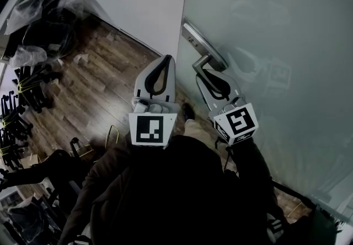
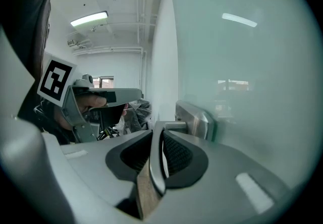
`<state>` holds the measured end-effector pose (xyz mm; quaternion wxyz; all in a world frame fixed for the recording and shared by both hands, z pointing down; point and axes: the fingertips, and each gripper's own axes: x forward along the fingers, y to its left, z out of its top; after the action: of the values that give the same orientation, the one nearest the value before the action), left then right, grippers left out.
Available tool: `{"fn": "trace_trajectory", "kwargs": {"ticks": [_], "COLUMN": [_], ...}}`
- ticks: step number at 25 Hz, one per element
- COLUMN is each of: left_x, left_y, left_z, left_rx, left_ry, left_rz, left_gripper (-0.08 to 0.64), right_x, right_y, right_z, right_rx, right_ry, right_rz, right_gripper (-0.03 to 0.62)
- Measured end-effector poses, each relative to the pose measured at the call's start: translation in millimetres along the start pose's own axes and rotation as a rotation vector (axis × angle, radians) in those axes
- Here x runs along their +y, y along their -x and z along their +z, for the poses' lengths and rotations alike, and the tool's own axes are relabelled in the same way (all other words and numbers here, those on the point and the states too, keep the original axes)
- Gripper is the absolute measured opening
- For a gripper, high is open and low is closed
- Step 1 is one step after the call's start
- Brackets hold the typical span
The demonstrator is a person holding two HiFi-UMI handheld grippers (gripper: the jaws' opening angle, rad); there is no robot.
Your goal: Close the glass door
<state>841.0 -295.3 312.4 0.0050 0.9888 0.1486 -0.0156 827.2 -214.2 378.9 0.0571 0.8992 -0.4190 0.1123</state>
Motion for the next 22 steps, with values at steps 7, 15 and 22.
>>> {"fn": "trace_trajectory", "kwargs": {"ticks": [7, 15, 22], "left_x": [17.4, 14.9, 14.5], "left_y": [43.7, 78.6, 128.0], "left_z": [-22.6, -20.6, -10.2], "left_rx": [0.047, 0.046, 0.063], "left_ry": [-0.012, -0.03, -0.048], "left_rz": [-0.017, 0.047, 0.148], "left_gripper": [-0.003, -0.003, -0.003], "right_x": [28.2, 55.0, 96.8], "right_y": [-3.4, 6.0, 14.0], "right_z": [2.6, -5.4, -4.4], "right_rx": [-0.013, -0.014, -0.005], "right_ry": [0.018, 0.013, 0.012], "right_rz": [0.029, 0.066, 0.112], "right_gripper": [0.066, 0.066, 0.066]}}
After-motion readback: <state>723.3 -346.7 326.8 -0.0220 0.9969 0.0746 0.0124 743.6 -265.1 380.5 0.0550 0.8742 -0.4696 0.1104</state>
